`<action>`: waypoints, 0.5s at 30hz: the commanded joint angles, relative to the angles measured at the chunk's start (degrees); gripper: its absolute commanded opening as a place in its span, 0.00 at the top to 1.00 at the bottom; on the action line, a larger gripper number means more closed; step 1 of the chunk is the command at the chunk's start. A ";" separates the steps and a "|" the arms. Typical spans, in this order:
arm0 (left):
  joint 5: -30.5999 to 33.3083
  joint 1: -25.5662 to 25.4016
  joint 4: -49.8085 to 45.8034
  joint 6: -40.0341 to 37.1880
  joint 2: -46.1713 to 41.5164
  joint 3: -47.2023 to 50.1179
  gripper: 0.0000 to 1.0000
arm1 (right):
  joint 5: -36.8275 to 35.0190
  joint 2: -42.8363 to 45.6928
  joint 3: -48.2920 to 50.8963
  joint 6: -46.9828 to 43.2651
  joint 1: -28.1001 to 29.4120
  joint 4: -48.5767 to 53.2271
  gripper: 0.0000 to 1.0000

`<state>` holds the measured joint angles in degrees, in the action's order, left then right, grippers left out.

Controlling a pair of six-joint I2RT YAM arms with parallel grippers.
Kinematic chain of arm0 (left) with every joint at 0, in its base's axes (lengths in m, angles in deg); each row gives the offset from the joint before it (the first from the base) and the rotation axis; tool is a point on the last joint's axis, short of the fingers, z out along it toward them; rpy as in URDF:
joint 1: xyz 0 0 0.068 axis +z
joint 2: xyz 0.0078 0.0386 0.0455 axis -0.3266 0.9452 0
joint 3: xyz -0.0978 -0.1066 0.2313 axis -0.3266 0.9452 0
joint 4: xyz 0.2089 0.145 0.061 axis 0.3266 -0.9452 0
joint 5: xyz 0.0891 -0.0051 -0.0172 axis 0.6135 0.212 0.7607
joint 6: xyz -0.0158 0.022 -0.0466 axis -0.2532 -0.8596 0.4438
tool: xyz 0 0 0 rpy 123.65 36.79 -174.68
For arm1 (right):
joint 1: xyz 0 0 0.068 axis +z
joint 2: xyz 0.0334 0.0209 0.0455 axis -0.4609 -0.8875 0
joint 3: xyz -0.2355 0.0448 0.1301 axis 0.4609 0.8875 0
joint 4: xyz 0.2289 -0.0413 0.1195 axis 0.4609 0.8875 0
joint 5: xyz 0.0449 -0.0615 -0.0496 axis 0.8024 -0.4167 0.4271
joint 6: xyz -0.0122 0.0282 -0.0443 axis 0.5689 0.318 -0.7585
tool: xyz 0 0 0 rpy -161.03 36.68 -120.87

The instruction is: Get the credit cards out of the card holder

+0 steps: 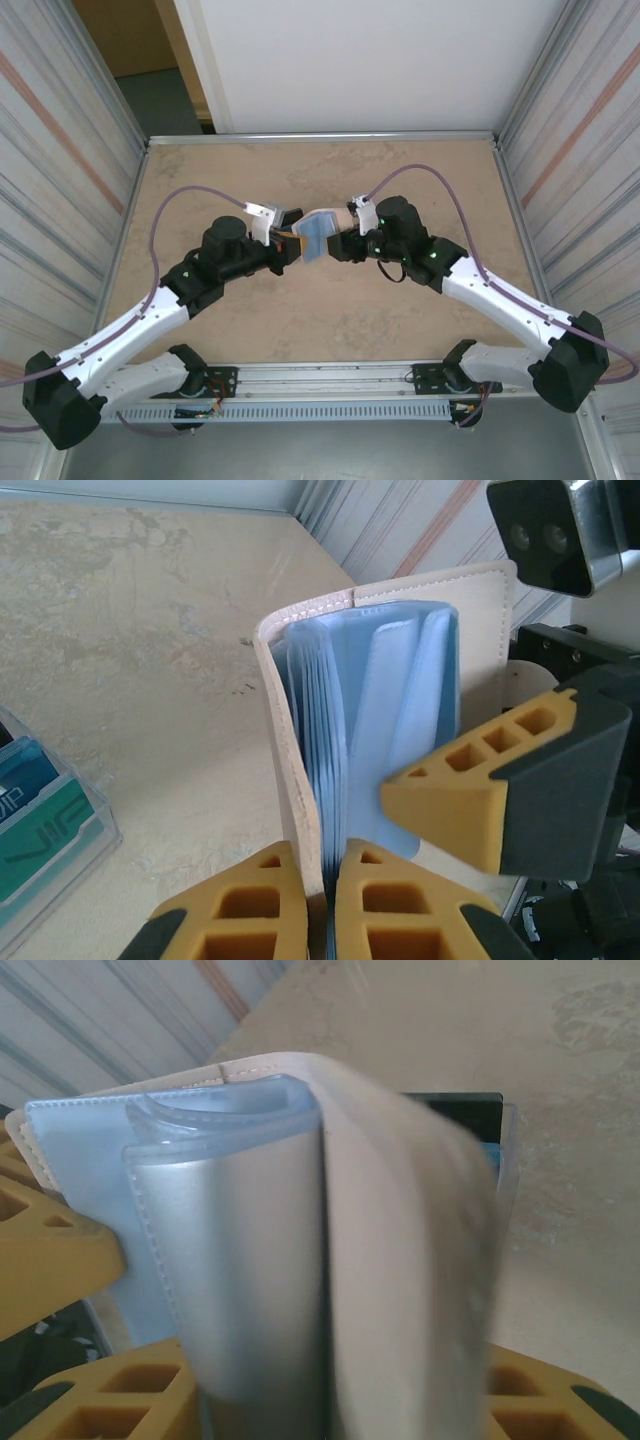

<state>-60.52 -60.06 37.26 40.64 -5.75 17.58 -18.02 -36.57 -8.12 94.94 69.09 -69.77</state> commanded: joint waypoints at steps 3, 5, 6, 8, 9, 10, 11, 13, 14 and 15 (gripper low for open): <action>-0.94 -0.06 1.33 0.38 -1.77 -1.12 1.00 | 4.05 3.94 2.05 3.51 -1.92 -3.84 0.46; -0.96 0.02 1.33 0.37 -1.87 -1.12 1.00 | 3.57 4.44 2.36 3.62 -2.25 -3.35 0.42; -1.03 0.04 1.42 0.38 -1.91 -1.11 1.00 | 3.33 4.57 2.42 3.62 -2.30 -3.16 0.41; -1.03 0.04 1.51 0.47 -2.05 -1.10 1.00 | 3.41 4.52 2.62 3.53 -2.27 -2.93 0.36; -1.05 0.12 1.51 0.59 -2.09 -1.00 1.00 | 3.61 4.34 2.61 3.38 -2.26 -2.87 0.32; -1.06 0.12 1.59 0.65 -2.18 -0.99 1.00 | 3.81 4.11 2.58 3.18 -2.14 -2.82 0.26; -1.11 0.21 1.64 0.74 -2.31 -1.01 1.00 | 3.78 3.82 2.49 2.83 -1.86 -2.76 0.22; -1.18 0.28 1.69 0.99 -2.35 -1.06 1.00 | 3.62 3.45 2.50 1.77 -1.00 -2.85 0.15; -1.20 0.30 1.68 1.09 -2.44 -0.99 1.00 | 3.35 3.36 2.50 1.04 -0.25 -2.99 0.12; -1.20 0.35 1.69 1.13 -2.52 -1.00 1.00 | 2.94 3.27 2.50 0.14 0.69 -3.12 0.09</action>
<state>-60.76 -59.99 37.30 40.95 -6.45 17.58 -15.07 -33.27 -6.11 97.32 68.04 -71.82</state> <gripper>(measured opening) 0.105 0.900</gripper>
